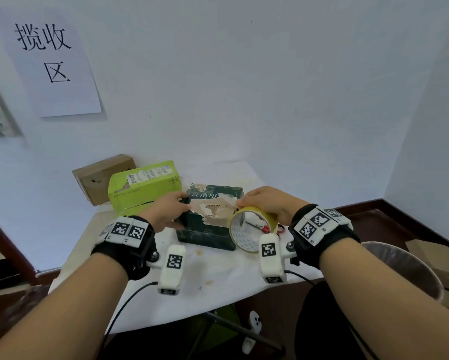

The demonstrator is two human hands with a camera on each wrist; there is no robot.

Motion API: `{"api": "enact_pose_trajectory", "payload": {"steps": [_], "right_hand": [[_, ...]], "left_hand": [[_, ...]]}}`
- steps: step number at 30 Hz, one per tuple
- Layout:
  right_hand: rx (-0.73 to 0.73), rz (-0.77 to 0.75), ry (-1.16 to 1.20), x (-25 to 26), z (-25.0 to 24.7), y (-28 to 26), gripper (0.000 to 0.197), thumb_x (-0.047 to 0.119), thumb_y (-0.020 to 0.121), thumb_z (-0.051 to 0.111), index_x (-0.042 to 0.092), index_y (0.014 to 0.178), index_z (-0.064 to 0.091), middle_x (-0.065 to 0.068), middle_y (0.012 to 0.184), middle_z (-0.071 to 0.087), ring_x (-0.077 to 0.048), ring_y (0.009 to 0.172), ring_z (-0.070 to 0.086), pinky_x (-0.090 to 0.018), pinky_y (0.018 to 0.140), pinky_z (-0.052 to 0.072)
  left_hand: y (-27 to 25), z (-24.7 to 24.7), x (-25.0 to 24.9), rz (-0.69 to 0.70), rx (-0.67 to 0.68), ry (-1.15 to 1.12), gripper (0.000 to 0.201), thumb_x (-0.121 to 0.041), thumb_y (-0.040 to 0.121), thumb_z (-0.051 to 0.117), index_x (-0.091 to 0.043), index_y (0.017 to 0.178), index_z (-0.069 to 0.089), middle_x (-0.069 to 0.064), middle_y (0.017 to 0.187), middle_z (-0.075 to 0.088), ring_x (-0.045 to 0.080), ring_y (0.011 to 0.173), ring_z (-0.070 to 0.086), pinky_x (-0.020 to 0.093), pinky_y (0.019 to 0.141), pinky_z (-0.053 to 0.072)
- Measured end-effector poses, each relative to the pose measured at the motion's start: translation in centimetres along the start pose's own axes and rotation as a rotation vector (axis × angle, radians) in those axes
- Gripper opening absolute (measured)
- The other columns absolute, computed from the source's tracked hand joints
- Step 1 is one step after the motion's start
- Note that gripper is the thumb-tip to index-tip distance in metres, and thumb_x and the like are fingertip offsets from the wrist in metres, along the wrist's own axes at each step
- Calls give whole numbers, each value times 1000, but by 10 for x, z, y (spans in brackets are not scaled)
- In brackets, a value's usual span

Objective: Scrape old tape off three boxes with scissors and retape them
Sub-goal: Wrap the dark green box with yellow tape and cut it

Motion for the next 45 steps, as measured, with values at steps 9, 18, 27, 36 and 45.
{"api": "enact_pose_trajectory", "payload": {"steps": [9,18,27,36,45], "right_hand": [[-200,-70,41,13,-6,10,16,28,83,71,15,73,67,-3,77,65,-17,70,57,-25,60,45],[-190,-60,-21,12,0,20,15,27,91,60,14,84,62,0,78,60,-12,68,53,-22,57,41],[-147,-82,-61,26,20,19,18,27,88,64,16,75,61,-3,78,61,-16,70,55,-25,63,45],[-223,-103,-121,27,8,18,17,29,88,62,15,78,63,-3,82,64,-15,73,56,-24,64,46],[-281,-202,-267,50,12,8,14,26,87,63,14,80,63,4,78,58,-9,71,51,-19,57,40]], "left_hand": [[11,-12,0,202,-178,136,34,-15,101,46,-11,133,54,6,135,53,17,113,49,25,85,37],[21,-6,4,217,-137,98,41,-24,98,54,-10,136,50,6,134,53,19,115,51,27,88,42],[37,-7,5,183,-45,-19,32,-7,98,49,-10,130,54,8,125,55,14,101,53,17,78,43],[32,-25,-16,281,-173,110,24,-13,97,53,-16,120,60,1,124,55,15,104,53,19,78,46],[0,7,-53,203,56,-20,52,-58,85,60,-9,102,70,0,94,69,14,85,61,26,75,49]]}}
Point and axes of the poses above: each hand's wrist, its own y-axis towards the middle knuckle, its own z-axis out of the palm, x = y × z, the point moved 7 cm from there along y, towards the middle knuckle
